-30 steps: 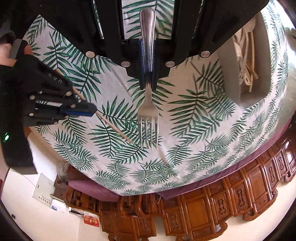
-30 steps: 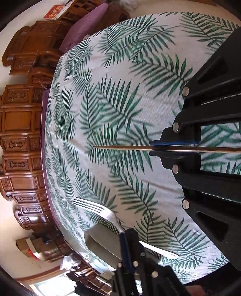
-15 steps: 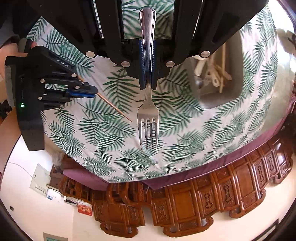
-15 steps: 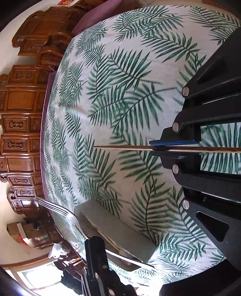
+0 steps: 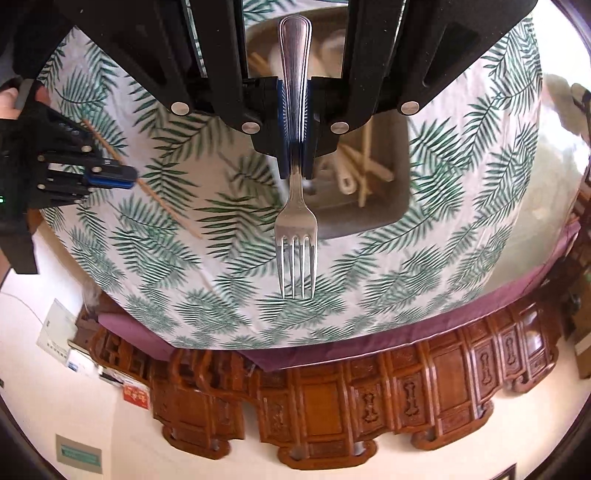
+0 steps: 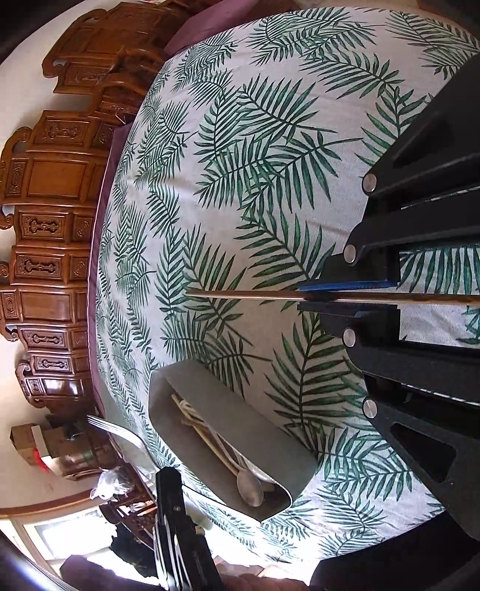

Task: Organize utensils
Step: 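Carry the metal fork with the left tool into the tray and open it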

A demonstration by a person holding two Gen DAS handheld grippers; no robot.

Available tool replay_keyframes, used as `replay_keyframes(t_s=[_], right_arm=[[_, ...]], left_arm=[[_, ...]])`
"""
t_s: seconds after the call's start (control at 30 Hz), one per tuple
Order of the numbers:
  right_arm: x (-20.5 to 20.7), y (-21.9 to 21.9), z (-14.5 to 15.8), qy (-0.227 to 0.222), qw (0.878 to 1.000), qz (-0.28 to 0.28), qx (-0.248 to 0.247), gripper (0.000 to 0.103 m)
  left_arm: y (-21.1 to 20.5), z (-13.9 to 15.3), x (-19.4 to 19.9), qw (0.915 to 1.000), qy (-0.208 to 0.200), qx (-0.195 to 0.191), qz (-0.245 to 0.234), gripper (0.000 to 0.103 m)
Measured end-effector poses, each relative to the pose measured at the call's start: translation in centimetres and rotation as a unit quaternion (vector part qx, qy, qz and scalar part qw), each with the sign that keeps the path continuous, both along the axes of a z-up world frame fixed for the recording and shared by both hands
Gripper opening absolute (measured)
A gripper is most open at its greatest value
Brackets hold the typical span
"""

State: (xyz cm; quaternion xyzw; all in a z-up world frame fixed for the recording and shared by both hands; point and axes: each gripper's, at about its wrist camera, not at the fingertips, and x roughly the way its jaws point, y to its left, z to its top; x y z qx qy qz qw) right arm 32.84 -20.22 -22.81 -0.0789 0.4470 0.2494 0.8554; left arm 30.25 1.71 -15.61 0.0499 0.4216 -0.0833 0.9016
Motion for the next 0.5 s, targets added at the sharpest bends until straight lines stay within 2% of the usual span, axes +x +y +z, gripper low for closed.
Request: replay_keyframes(t_s=[0.2, 0.5], right_arm=[[-0.6, 0.8, 0.8, -0.01, 1.0, 0.001, 0.006, 0.006], [-1.3, 2.4, 1.8, -0.021, 1.0, 0.011, 0.011, 0.006]], left_arm=[[2.7, -2.3, 0.5, 0.9995, 0.017, -0.012, 0.024, 0.006], [4.2, -5.4, 1.3, 0.9978, 0.052, -0.014, 0.039, 0.006]])
